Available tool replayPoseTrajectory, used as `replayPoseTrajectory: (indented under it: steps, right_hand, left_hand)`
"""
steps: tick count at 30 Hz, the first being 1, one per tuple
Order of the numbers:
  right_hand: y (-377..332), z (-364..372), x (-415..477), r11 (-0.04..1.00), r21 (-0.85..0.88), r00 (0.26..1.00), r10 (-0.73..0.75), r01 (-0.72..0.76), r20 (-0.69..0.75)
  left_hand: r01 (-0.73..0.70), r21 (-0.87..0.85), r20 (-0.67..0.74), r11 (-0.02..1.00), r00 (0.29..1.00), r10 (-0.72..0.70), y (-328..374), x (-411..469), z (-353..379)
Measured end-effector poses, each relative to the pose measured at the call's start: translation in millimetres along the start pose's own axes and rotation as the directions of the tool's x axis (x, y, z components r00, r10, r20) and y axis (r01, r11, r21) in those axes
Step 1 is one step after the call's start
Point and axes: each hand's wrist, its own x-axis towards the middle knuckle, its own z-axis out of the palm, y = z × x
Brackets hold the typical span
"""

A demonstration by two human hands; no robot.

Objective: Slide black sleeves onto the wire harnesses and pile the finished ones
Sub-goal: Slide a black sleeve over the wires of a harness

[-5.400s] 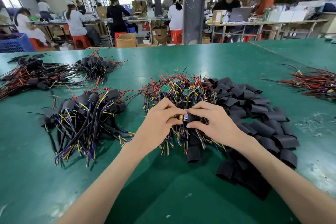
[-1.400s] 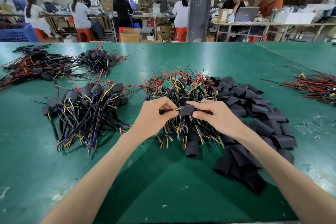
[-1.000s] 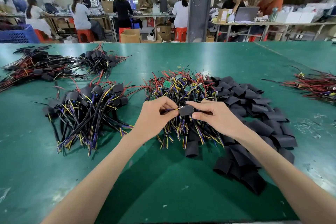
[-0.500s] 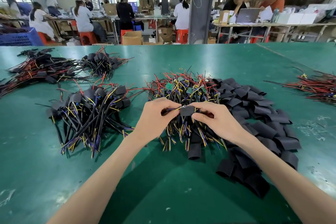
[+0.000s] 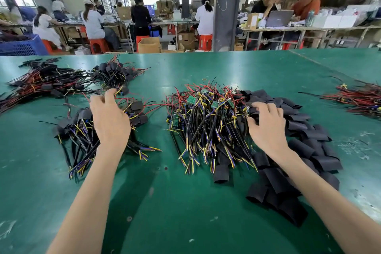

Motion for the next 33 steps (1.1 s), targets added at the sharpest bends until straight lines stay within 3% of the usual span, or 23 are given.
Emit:
replayPoseTrajectory:
  steps: [4, 6, 10, 14, 19, 22, 26, 31, 33]
  right_hand:
    - [5.0, -3.4, 1.7, 0.993, -0.046, 0.993, 0.109, -0.107, 0.046]
    - [6.4, -6.1, 3.1, 0.991, -0.04, 0.99, 0.128, -0.126, 0.057]
    - [7.9, -8.7, 4.4, 0.993, -0.065, 0.992, 0.104, -0.1, 0.066]
    - [9.7, -6.5, 3.2, 0.98, -0.177, 0.982, 0.122, -0.096, 0.143]
    - [16.3, -2.3, 5.9, 0.949, -0.301, 0.952, 0.168, -0.087, 0.255]
    - [20.8, 4.3, 5.4, 0.943, -0.326, 0.94, 0.166, -0.063, 0.298]
    - [23.3, 9.7, 5.4, 0.939, -0.343, 0.956, 0.121, -0.024, 0.266]
    - [27.1, 12.7, 6.3, 0.925, -0.377, 0.973, 0.041, 0.049, 0.227]
    - [27.8, 14.7, 6.7, 0.922, -0.382, 0.97, 0.033, 0.064, 0.241]
  left_hand:
    - [0.145, 0.176, 0.052, 0.974, 0.986, -0.156, -5.0, -3.3, 5.7]
    - [0.074, 0.175, 0.001, 0.982, 0.997, -0.075, -2.8, -3.6, 6.2]
    - [-0.238, 0.175, 0.02, 0.955, 0.971, 0.238, 4.6, -7.3, 14.1]
    - [-0.163, 0.211, 0.2, 0.964, 0.972, 0.12, 4.9, -11.6, 23.1]
    - [-0.196, 0.001, 0.002, 0.981, 0.981, 0.196, 30.4, -14.1, 20.1]
    - [-0.248, -0.189, 0.186, 0.95, 0.941, 0.282, 63.4, -13.0, 37.7]
    - [-0.148, -0.353, 0.346, 0.924, 0.897, 0.276, 107.2, -10.2, 65.0]
    - [-0.026, -0.267, 0.53, 0.963, 0.831, 0.169, 133.9, 1.3, 85.0]
    - [-0.018, -0.278, 0.541, 0.961, 0.824, 0.171, 137.4, 2.0, 88.6]
